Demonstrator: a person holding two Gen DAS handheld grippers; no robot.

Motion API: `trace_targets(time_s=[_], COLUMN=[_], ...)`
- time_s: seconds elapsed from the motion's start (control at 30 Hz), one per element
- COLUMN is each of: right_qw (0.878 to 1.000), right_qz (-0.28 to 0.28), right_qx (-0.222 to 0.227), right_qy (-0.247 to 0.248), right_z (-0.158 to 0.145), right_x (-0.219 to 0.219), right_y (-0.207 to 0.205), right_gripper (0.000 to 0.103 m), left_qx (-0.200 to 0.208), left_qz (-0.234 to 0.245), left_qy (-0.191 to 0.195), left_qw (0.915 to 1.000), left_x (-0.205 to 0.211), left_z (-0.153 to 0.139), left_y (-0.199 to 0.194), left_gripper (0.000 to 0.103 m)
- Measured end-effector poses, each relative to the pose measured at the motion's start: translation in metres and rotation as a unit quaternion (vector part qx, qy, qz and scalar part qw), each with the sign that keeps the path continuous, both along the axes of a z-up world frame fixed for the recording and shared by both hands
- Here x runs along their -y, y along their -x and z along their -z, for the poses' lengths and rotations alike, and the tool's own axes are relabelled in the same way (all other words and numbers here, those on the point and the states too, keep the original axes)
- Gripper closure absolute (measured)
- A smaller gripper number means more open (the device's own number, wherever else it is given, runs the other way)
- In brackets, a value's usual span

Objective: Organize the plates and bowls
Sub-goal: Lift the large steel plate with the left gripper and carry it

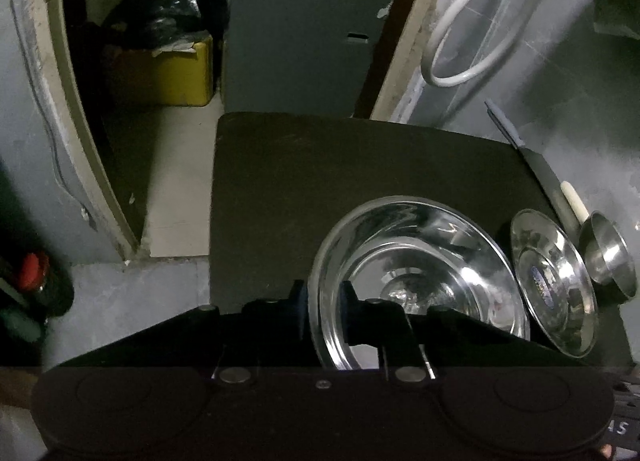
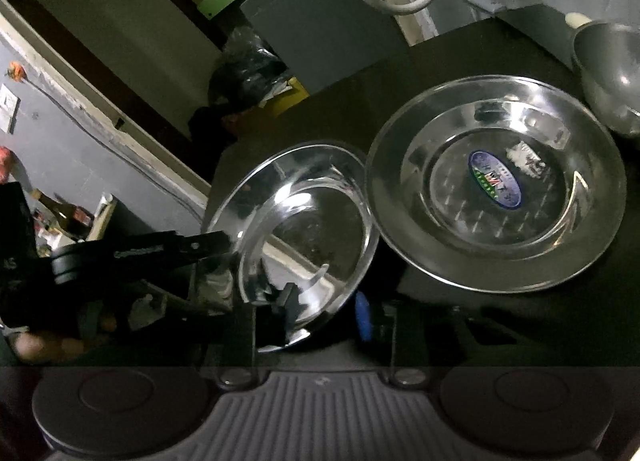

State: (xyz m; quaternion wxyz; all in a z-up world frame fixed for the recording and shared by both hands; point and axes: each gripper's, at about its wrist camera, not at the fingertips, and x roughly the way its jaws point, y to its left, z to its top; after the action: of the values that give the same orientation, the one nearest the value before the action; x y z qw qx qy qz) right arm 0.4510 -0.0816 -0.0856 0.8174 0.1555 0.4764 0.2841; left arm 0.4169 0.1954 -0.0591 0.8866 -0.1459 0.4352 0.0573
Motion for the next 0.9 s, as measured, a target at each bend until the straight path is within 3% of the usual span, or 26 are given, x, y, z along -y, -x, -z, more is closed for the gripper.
trace_targets(time_s=[0.33,0.7,0.9], right_qw=[1.000,0.998,0.997], right_qz=[-0.014,-0.033,-0.039], right_qx=[0.005,0.048,0.057], right_qy=[0.012,0.023,0.019], right_z=[-0.004,-0.031,-0.043], right_x=[0.002,0.009,0.028], right_y=[0.017,0.045,0.069], right_gripper=[0.080,0.080,0.080], left_qx=[0.018,0.046,0.052], left_qz=[0.014,0.001,0.023], left_qy=[0.007,0.020,0.004], left_qw=[0.9997,0.9987,0.9984], left_x=[0.004,0.013,0.034], left_z=[-0.010,-0.028,-0.039], left_y=[0.032,0.075,0.103], left_gripper=[0.087,0.087,0.087])
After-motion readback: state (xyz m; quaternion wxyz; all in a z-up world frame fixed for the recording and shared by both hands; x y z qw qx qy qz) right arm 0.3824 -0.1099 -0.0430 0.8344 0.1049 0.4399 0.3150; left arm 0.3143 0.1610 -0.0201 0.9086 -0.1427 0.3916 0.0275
